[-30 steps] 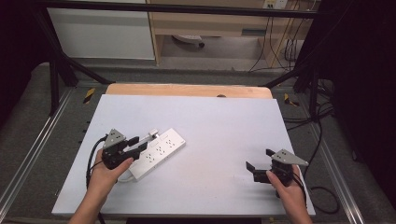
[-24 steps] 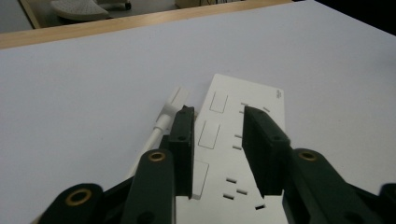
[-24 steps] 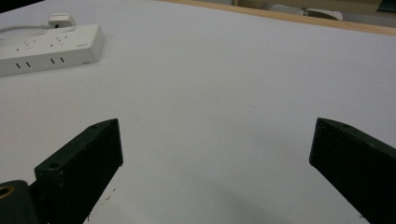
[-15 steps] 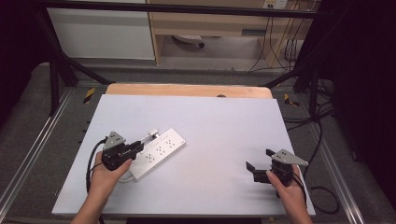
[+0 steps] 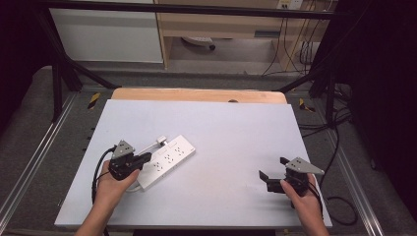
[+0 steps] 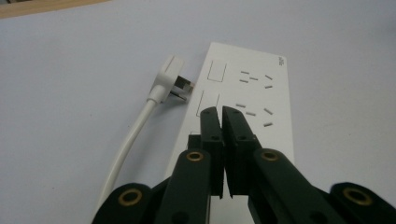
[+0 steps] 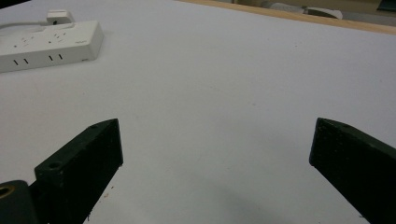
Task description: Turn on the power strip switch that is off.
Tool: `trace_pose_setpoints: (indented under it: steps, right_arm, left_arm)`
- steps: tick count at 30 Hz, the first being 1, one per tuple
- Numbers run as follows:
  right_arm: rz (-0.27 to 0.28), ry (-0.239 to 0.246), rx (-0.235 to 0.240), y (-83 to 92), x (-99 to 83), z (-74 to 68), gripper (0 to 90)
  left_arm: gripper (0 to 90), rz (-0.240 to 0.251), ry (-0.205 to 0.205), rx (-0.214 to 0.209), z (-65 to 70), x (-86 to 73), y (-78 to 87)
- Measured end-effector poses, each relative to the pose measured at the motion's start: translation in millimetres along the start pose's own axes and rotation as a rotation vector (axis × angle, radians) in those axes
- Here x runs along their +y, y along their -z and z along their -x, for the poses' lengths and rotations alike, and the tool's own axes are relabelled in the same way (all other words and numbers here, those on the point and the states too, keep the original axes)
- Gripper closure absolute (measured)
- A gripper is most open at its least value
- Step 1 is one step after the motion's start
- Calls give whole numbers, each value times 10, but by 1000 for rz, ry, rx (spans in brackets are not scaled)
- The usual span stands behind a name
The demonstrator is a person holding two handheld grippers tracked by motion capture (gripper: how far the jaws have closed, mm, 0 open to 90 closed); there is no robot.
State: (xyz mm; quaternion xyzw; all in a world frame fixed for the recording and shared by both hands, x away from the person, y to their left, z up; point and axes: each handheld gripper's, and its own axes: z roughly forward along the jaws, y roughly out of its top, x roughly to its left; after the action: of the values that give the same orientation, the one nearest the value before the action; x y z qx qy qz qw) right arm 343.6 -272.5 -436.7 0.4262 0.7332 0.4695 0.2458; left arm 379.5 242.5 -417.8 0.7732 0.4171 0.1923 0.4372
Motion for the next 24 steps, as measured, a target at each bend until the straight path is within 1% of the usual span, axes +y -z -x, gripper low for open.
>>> trace_pose_setpoints:
  steps: [4, 8, 10, 16, 18, 24]
  right_arm:
    - [-2, -2, 1, -3, -1, 1, 32]
    - [-3, -1, 1, -4, -1, -1, 32]
    - [-3, -1, 2, -6, -2, -1, 32]
    - [-5, 1, 2, -6, -3, 0, 32]
    - [-3, -1, 3, -6, -2, -1, 32]
    - [-3, -1, 3, -6, -2, -1, 32]
  left_arm:
    - [878, -15, -1, 7, -13, -15, -12]
    - [883, -33, 2, 1, -17, -27, -33]
    - [885, -41, -5, 6, -24, -30, -36]
    - [895, -52, -7, 8, -31, -38, -49]
    - [899, -59, -7, 1, -34, -42, -58]
    - [900, -69, -8, 15, -60, -59, -81]
